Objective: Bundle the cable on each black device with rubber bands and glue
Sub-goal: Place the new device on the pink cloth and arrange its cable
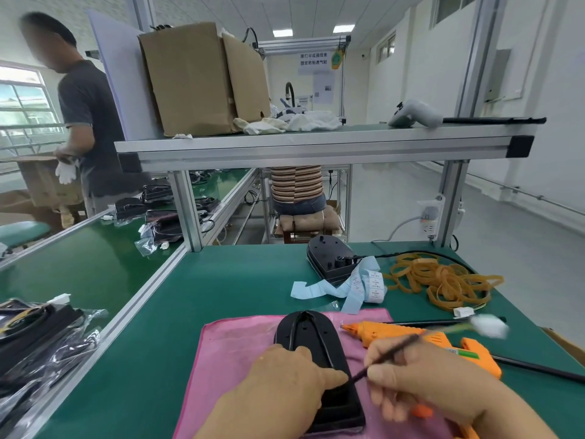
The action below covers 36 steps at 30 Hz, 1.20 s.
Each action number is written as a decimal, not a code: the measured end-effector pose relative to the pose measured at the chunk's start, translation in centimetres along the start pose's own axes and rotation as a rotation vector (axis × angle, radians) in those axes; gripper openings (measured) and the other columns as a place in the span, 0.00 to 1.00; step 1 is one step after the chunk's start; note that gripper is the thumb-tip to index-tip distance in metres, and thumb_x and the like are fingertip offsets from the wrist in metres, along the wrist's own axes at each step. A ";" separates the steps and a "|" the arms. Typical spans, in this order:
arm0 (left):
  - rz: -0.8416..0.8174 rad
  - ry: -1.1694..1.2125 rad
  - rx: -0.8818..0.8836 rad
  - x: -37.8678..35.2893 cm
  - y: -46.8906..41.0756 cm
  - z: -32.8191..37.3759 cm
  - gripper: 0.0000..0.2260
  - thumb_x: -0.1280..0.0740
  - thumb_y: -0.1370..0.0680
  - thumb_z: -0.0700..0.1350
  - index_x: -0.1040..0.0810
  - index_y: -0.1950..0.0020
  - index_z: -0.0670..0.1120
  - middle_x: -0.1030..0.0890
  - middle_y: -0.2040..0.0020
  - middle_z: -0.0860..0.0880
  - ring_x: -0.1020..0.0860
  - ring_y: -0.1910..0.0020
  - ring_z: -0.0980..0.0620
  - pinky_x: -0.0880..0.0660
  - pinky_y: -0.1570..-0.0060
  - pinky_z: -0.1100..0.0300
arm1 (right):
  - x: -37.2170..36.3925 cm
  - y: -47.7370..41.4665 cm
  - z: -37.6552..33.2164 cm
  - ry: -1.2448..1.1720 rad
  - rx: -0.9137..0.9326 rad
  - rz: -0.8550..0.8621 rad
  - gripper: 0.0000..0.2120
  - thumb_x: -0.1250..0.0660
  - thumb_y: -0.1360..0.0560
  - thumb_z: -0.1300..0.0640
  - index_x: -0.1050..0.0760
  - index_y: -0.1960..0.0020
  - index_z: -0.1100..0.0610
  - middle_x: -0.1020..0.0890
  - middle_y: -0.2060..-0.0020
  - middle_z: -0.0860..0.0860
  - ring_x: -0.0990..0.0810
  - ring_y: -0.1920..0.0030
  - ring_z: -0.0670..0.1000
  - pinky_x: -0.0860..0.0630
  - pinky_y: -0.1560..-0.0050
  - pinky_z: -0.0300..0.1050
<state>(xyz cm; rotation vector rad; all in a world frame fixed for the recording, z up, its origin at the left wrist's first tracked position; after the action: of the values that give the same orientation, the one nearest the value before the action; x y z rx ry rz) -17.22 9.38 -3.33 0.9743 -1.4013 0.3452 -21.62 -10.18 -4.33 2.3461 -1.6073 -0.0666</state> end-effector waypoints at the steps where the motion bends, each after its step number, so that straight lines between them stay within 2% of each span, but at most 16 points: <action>1: -0.011 0.000 -0.002 0.0 -0.2 -0.1 0.23 0.43 0.16 0.47 0.43 0.24 0.65 0.32 0.35 0.39 0.30 0.37 0.34 0.31 0.43 0.46 | 0.0 -0.4 0.1 -0.082 0.001 0.097 0.07 0.31 0.22 0.58 0.24 0.56 0.61 0.18 0.65 0.59 0.20 0.69 0.51 0.24 0.70 0.38; 4: 0.010 0.042 0.004 -0.4 -0.6 -0.5 0.23 0.41 0.17 0.47 0.40 0.24 0.61 0.31 0.36 0.39 0.31 0.37 0.36 0.31 0.44 0.47 | -0.8 -1.6 0.0 -0.242 0.002 0.340 0.07 0.32 0.22 0.61 0.25 0.58 0.62 0.18 0.67 0.56 0.20 0.71 0.47 0.25 0.72 0.36; 6: 0.042 0.069 0.006 -1.0 -0.8 -0.8 0.22 0.39 0.18 0.47 0.38 0.25 0.59 0.30 0.37 0.40 0.31 0.37 0.37 0.32 0.47 0.48 | -1.8 -2.3 -0.2 -0.152 0.021 0.436 0.07 0.30 0.24 0.59 0.24 0.58 0.61 0.18 0.68 0.52 0.20 0.69 0.44 0.26 0.71 0.36; 10: 0.115 0.136 -0.014 -1.7 -1.0 -1.3 0.21 0.35 0.20 0.48 0.34 0.29 0.60 0.28 0.39 0.42 0.30 0.38 0.40 0.39 0.52 0.54 | -3.3 -3.5 -0.2 0.082 0.061 0.544 0.06 0.28 0.27 0.59 0.24 0.55 0.61 0.20 0.72 0.50 0.25 0.73 0.43 0.30 0.70 0.37; 13: 0.157 0.173 -0.027 -1.9 -1.0 -1.6 0.21 0.33 0.21 0.50 0.34 0.30 0.63 0.28 0.40 0.44 0.29 0.40 0.42 0.39 0.52 0.55 | -3.0 -3.6 -0.5 0.165 0.058 0.482 0.03 0.29 0.27 0.64 0.23 0.54 0.61 0.22 0.74 0.49 0.23 0.74 0.45 0.27 0.70 0.36; 15: 0.182 0.196 -0.031 -2.1 -1.0 -1.7 0.21 0.32 0.22 0.51 0.34 0.31 0.63 0.27 0.41 0.45 0.28 0.41 0.43 0.36 0.52 0.55 | -2.9 -3.6 -0.6 0.267 0.029 0.395 0.05 0.30 0.27 0.67 0.23 0.53 0.60 0.23 0.71 0.50 0.23 0.75 0.45 0.26 0.71 0.36; 18: 0.176 0.207 -0.026 -2.2 -1.1 -1.7 0.22 0.32 0.23 0.51 0.33 0.31 0.62 0.26 0.40 0.45 0.29 0.39 0.43 0.33 0.47 0.53 | -2.8 -4.0 -0.8 0.345 -0.009 0.319 0.07 0.30 0.27 0.69 0.22 0.52 0.59 0.25 0.70 0.50 0.23 0.75 0.44 0.25 0.71 0.36; 20: 0.169 0.206 -0.022 -2.0 -1.2 -1.8 0.22 0.31 0.23 0.51 0.33 0.31 0.62 0.26 0.39 0.45 0.30 0.38 0.43 0.33 0.45 0.53 | -2.7 -4.2 -0.8 0.317 -0.006 0.316 0.07 0.31 0.27 0.69 0.22 0.52 0.59 0.24 0.71 0.49 0.23 0.75 0.44 0.25 0.71 0.36; 25: 0.151 0.197 -0.037 -1.4 -1.1 -1.7 0.22 0.32 0.23 0.50 0.33 0.30 0.59 0.26 0.39 0.44 0.29 0.39 0.44 0.41 0.52 0.57 | -2.6 -5.1 -1.2 0.191 0.026 0.317 0.05 0.34 0.25 0.70 0.22 0.52 0.63 0.19 0.69 0.53 0.20 0.72 0.46 0.23 0.67 0.36; 31: 0.119 0.216 -0.032 -1.2 -1.2 -1.8 0.24 0.31 0.23 0.49 0.33 0.28 0.60 0.27 0.36 0.46 0.31 0.35 0.45 0.39 0.50 0.58 | -2.0 -7.0 -1.0 0.307 -0.019 0.279 0.04 0.29 0.28 0.67 0.21 0.57 0.59 0.20 0.72 0.48 0.22 0.73 0.43 0.25 0.68 0.34; 34: 0.125 0.230 -0.025 -1.2 -1.0 -2.1 0.24 0.30 0.24 0.51 0.32 0.29 0.63 0.26 0.36 0.49 0.33 0.32 0.45 0.36 0.37 0.55 | -1.4 -8.0 -0.6 0.518 -0.017 0.324 0.07 0.23 0.33 0.59 0.21 0.60 0.55 0.24 0.72 0.43 0.29 0.72 0.40 0.32 0.69 0.30; 36: 0.136 0.261 -0.014 -1.3 -0.8 -2.5 0.24 0.29 0.25 0.52 0.31 0.31 0.67 0.25 0.38 0.52 0.33 0.33 0.45 0.34 0.35 0.53 | -1.2 -8.3 -0.2 0.513 -0.045 0.336 0.13 0.20 0.35 0.56 0.24 0.58 0.52 0.24 0.68 0.43 0.29 0.70 0.41 0.32 0.68 0.32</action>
<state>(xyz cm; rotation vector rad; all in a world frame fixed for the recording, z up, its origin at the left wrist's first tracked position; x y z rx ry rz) -15.24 11.16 -4.48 0.7931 -1.2317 0.5438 -14.52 -6.31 -6.51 1.8212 -1.6678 0.5191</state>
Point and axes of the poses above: each hand's wrist, its own y-axis away from the middle knuckle, its own x-axis out of the back of the hand, z = x × y, the point moved 1 cm from there along -y, towards the middle knuckle
